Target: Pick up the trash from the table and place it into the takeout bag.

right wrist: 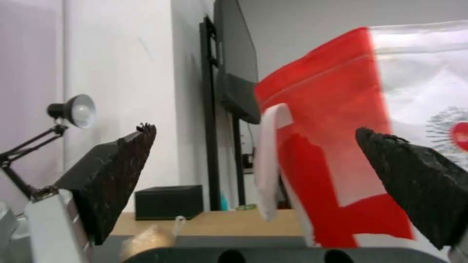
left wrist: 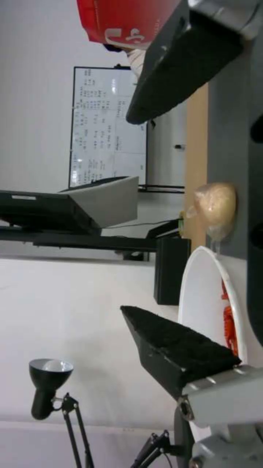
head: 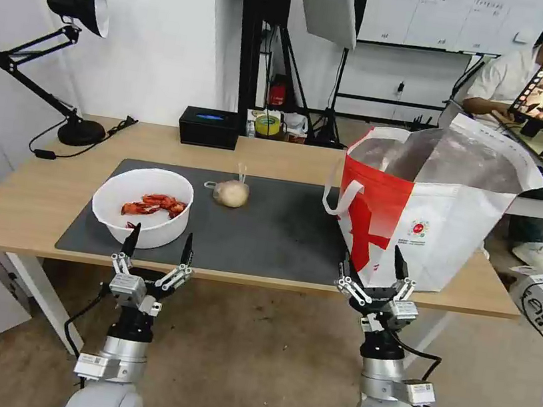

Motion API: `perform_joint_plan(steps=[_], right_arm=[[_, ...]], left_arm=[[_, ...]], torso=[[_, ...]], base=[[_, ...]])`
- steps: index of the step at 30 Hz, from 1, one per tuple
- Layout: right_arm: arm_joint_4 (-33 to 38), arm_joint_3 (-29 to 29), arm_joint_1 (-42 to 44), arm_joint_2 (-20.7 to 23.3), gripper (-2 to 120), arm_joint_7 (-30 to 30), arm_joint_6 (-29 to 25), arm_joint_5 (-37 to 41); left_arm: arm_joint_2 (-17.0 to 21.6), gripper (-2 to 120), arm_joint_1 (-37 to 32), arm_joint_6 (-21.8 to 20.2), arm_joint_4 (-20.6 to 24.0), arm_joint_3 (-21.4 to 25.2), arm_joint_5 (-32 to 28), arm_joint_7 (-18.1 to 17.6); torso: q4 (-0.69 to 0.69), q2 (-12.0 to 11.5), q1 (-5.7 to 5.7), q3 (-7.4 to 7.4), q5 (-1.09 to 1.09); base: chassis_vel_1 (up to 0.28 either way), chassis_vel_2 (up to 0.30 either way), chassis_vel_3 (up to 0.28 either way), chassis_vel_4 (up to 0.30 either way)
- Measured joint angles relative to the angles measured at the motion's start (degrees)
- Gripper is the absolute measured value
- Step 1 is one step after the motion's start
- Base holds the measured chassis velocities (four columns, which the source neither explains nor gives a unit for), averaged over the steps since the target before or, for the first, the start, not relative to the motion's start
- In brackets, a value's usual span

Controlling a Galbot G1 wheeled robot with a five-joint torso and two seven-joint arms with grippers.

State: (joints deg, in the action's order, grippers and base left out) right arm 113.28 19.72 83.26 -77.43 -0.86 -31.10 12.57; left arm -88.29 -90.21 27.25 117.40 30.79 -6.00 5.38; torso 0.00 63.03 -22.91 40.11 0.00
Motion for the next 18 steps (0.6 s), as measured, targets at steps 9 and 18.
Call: perform_joint_plan(steps=[9, 18], right_arm=[[-0.09, -3.66, -3.88, 2.40, 100, -0.03, 4.79, -0.82], [-2.11, -6.35, -11.24, 5.77, 100, -0.34, 12.12, 2.95]], left_arm=[[-0.06, 100, 0.02, 0.00, 0.02, -0.03, 0.01, 0.01], [-0.16, 100, 0.15, 0.00, -0.30, -0.14, 0.03, 0.03]], torso=[[0.00, 0.00, 0.00, 0.00, 0.00], [0.00, 0.00, -0.01, 0.01, 0.00]], base=[[0.000, 0.000, 0.000, 0.000], [0.000, 0.000, 0.000, 0.000]])
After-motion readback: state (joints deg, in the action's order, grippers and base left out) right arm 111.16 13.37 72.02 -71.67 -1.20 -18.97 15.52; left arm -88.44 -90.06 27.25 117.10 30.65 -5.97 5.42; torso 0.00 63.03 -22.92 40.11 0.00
